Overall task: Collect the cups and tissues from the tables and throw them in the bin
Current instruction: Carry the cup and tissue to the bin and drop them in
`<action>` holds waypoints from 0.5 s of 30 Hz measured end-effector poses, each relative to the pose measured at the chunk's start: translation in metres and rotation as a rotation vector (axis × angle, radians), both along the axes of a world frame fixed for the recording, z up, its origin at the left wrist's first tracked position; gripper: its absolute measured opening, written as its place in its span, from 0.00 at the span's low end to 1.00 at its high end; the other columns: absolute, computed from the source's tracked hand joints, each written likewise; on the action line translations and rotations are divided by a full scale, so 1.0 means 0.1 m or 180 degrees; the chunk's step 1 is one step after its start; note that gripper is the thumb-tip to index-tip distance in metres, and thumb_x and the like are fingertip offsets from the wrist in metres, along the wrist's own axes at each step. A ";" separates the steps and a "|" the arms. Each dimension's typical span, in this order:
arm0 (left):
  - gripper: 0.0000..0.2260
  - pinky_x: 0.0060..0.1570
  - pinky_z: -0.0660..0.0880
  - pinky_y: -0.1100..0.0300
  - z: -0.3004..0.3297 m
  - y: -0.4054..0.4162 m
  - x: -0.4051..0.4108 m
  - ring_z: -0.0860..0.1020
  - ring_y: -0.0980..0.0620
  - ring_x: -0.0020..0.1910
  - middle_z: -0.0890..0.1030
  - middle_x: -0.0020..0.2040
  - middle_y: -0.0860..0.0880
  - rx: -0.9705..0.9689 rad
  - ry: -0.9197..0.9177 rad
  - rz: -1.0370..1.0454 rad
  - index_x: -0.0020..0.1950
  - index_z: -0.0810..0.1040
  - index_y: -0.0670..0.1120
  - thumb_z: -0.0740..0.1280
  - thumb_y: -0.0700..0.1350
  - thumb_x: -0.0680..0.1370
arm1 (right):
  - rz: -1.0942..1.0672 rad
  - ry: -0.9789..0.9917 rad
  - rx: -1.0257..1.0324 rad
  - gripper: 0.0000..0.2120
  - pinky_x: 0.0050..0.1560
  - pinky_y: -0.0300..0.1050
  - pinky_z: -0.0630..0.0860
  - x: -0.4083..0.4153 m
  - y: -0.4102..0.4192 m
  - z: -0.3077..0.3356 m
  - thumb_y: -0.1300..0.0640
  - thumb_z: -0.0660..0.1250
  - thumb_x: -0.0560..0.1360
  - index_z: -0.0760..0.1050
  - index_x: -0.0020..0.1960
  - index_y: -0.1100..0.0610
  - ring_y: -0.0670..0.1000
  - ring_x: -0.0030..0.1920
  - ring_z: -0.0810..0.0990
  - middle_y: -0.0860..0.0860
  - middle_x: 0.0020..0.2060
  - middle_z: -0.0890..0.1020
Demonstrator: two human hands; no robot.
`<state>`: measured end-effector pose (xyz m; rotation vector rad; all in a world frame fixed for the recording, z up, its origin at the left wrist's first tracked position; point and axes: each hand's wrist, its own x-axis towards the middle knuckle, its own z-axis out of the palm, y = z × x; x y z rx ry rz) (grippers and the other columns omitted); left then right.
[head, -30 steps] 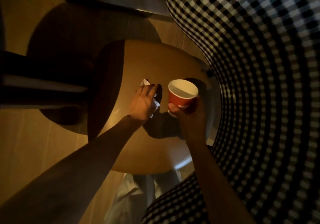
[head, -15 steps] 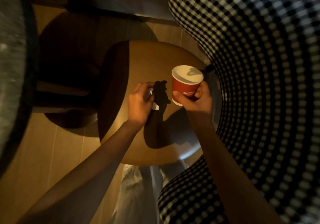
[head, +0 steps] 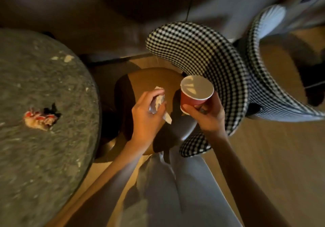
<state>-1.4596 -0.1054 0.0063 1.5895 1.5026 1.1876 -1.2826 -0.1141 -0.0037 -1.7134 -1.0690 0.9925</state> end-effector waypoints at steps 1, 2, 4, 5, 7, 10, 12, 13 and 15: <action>0.13 0.52 0.74 0.67 0.11 -0.10 0.04 0.77 0.61 0.54 0.79 0.53 0.50 0.0023 0.0015 -0.0118 0.58 0.78 0.41 0.71 0.36 0.74 | -0.0046 -0.0012 0.0074 0.35 0.49 0.40 0.79 0.06 -0.15 0.09 0.59 0.81 0.62 0.71 0.65 0.58 0.43 0.49 0.82 0.48 0.50 0.82; 0.13 0.52 0.73 0.69 0.21 -0.20 0.09 0.77 0.62 0.53 0.79 0.53 0.50 0.0051 0.0039 -0.0237 0.58 0.78 0.41 0.71 0.35 0.73 | -0.0076 -0.0054 0.0117 0.35 0.49 0.38 0.79 0.13 -0.29 0.17 0.59 0.81 0.62 0.71 0.66 0.58 0.43 0.50 0.82 0.47 0.50 0.82; 0.13 0.51 0.74 0.69 0.38 -0.38 0.19 0.77 0.60 0.53 0.79 0.53 0.50 0.0143 0.0095 -0.0462 0.57 0.79 0.41 0.71 0.35 0.73 | -0.0133 -0.0155 0.0169 0.35 0.49 0.37 0.78 0.28 -0.56 0.32 0.57 0.81 0.62 0.70 0.66 0.55 0.42 0.51 0.81 0.45 0.51 0.81; 0.13 0.51 0.75 0.68 0.44 -0.46 0.26 0.78 0.59 0.53 0.80 0.53 0.50 0.0185 0.0088 -0.0569 0.57 0.79 0.41 0.71 0.35 0.73 | -0.0176 -0.0208 0.0201 0.36 0.49 0.38 0.78 0.36 -0.68 0.39 0.55 0.81 0.62 0.70 0.66 0.54 0.42 0.51 0.81 0.45 0.52 0.81; 0.13 0.52 0.76 0.64 0.56 -0.60 0.42 0.78 0.56 0.54 0.80 0.53 0.48 0.0206 -0.0019 -0.0783 0.56 0.79 0.40 0.72 0.34 0.72 | -0.0359 -0.0285 0.0245 0.36 0.49 0.42 0.79 0.55 -0.92 0.50 0.52 0.80 0.62 0.70 0.67 0.52 0.44 0.50 0.81 0.46 0.53 0.81; 0.12 0.53 0.75 0.66 0.72 -0.79 0.76 0.79 0.55 0.55 0.81 0.53 0.47 0.0258 -0.0191 -0.1141 0.54 0.79 0.40 0.71 0.33 0.72 | -0.0669 -0.0264 0.0364 0.36 0.50 0.46 0.80 0.87 -1.31 0.66 0.53 0.80 0.62 0.70 0.67 0.53 0.47 0.50 0.81 0.47 0.53 0.82; 0.12 0.53 0.75 0.65 0.78 -0.91 1.02 0.79 0.52 0.55 0.81 0.53 0.45 0.0346 -0.0212 -0.1420 0.54 0.79 0.40 0.71 0.32 0.72 | -0.0896 -0.0221 0.0433 0.35 0.51 0.50 0.80 1.10 -1.60 0.72 0.52 0.79 0.62 0.70 0.66 0.51 0.47 0.51 0.81 0.44 0.53 0.81; 0.12 0.53 0.75 0.63 0.80 -0.97 1.16 0.79 0.51 0.55 0.81 0.52 0.45 0.0404 -0.0209 -0.1567 0.54 0.79 0.39 0.71 0.32 0.72 | -0.1013 -0.0212 0.0467 0.35 0.51 0.51 0.80 1.22 -1.75 0.73 0.51 0.79 0.62 0.70 0.66 0.50 0.47 0.51 0.81 0.43 0.53 0.81; 0.12 0.53 0.76 0.60 0.78 -1.09 1.48 0.80 0.51 0.54 0.81 0.52 0.45 0.0561 -0.0129 -0.1855 0.53 0.79 0.40 0.72 0.33 0.71 | -0.1243 -0.0200 0.0484 0.34 0.52 0.52 0.80 1.47 -2.07 0.70 0.51 0.79 0.62 0.69 0.65 0.46 0.47 0.52 0.81 0.39 0.52 0.81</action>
